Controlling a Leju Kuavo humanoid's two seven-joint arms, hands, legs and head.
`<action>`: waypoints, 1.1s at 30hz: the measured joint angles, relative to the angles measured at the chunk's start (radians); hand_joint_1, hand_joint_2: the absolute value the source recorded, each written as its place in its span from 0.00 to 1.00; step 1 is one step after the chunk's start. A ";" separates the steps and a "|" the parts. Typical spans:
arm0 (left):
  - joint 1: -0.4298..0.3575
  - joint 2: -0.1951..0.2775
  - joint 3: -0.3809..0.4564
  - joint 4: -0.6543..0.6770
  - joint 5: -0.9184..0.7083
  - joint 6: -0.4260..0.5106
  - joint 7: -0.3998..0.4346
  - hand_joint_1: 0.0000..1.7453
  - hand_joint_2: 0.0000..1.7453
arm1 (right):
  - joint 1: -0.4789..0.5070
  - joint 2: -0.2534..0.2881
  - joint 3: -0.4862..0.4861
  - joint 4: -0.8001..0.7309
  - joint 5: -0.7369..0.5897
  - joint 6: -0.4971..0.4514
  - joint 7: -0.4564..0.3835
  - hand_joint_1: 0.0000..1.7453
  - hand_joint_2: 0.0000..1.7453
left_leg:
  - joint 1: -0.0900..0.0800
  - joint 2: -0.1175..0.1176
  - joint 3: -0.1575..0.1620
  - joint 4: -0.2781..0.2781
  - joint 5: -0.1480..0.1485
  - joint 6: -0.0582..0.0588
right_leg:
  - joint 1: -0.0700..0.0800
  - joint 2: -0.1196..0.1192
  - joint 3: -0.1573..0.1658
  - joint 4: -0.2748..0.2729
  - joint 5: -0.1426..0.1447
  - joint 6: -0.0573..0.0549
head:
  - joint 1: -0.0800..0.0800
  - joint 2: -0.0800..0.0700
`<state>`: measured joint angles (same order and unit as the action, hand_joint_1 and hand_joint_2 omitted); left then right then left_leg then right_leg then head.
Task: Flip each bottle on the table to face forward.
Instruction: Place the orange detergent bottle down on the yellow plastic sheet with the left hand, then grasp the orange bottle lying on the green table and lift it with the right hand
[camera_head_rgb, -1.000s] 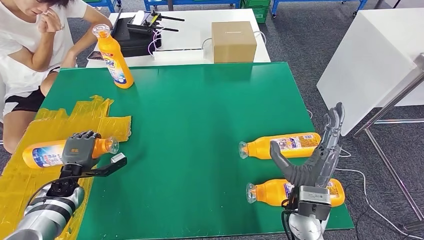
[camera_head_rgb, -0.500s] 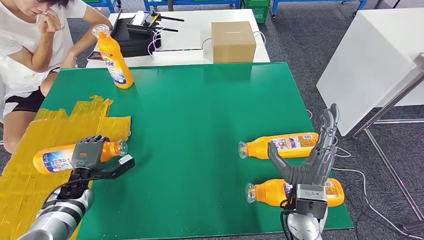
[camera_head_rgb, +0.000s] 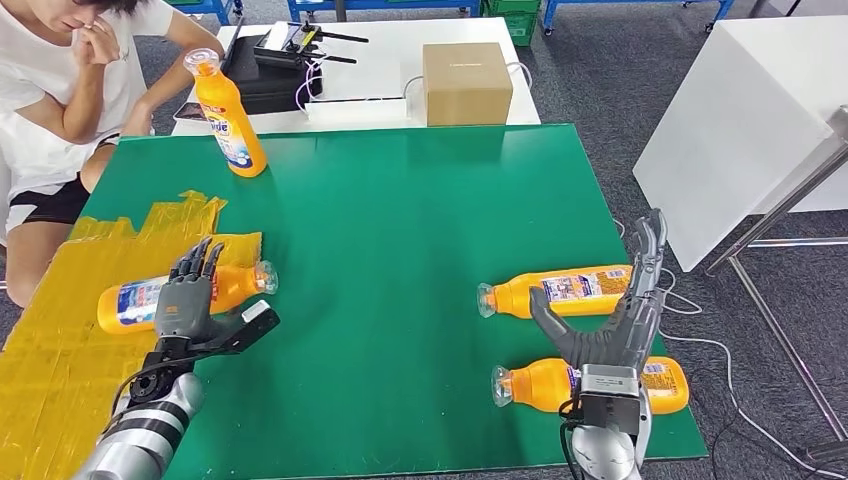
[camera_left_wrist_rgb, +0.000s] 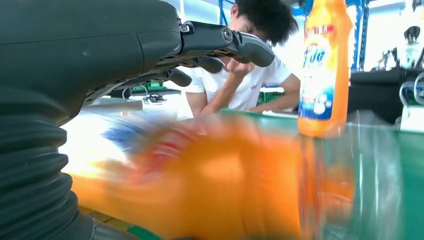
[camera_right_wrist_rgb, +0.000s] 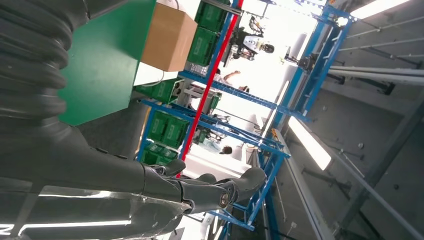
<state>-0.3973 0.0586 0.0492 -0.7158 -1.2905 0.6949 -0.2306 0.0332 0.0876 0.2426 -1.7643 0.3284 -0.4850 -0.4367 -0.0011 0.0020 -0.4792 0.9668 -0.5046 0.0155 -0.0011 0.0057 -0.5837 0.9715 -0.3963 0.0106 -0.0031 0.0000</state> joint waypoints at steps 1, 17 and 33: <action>-0.001 -0.007 0.008 -0.002 0.035 -0.015 -0.014 0.00 1.00 | 0.000 0.000 0.000 0.002 0.008 0.003 0.001 0.00 1.00 | 0.000 0.000 0.000 0.000 0.000 0.000 | 0.000 0.000 0.000 0.000 0.000 0.000 | 0.000 0.000; 0.050 -0.089 0.008 -0.256 0.468 -0.034 -0.161 0.00 1.00 | 0.000 0.001 0.031 0.014 0.135 0.048 -0.008 0.00 1.00 | 0.000 0.000 0.000 0.000 0.000 0.000 | 0.000 0.000 0.000 0.000 0.000 0.000 | 0.000 0.000; 0.151 -0.153 -0.042 -0.671 1.163 -0.562 -0.223 0.00 1.00 | -0.265 -0.262 0.060 0.198 0.557 0.442 0.283 0.00 1.00 | -0.002 0.000 -0.001 0.001 0.001 0.001 | -0.004 0.000 0.001 0.000 0.002 0.002 | 0.000 0.000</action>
<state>-0.2465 -0.0942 0.0074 -1.3870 -0.1274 0.1332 -0.4538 -0.2316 -0.1747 0.3028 -1.5664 0.8856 -0.0434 -0.1541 -0.0034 0.0021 -0.4803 0.9675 -0.5041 0.0169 -0.0048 0.0055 -0.5827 0.9713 -0.3946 0.0130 -0.0035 0.0000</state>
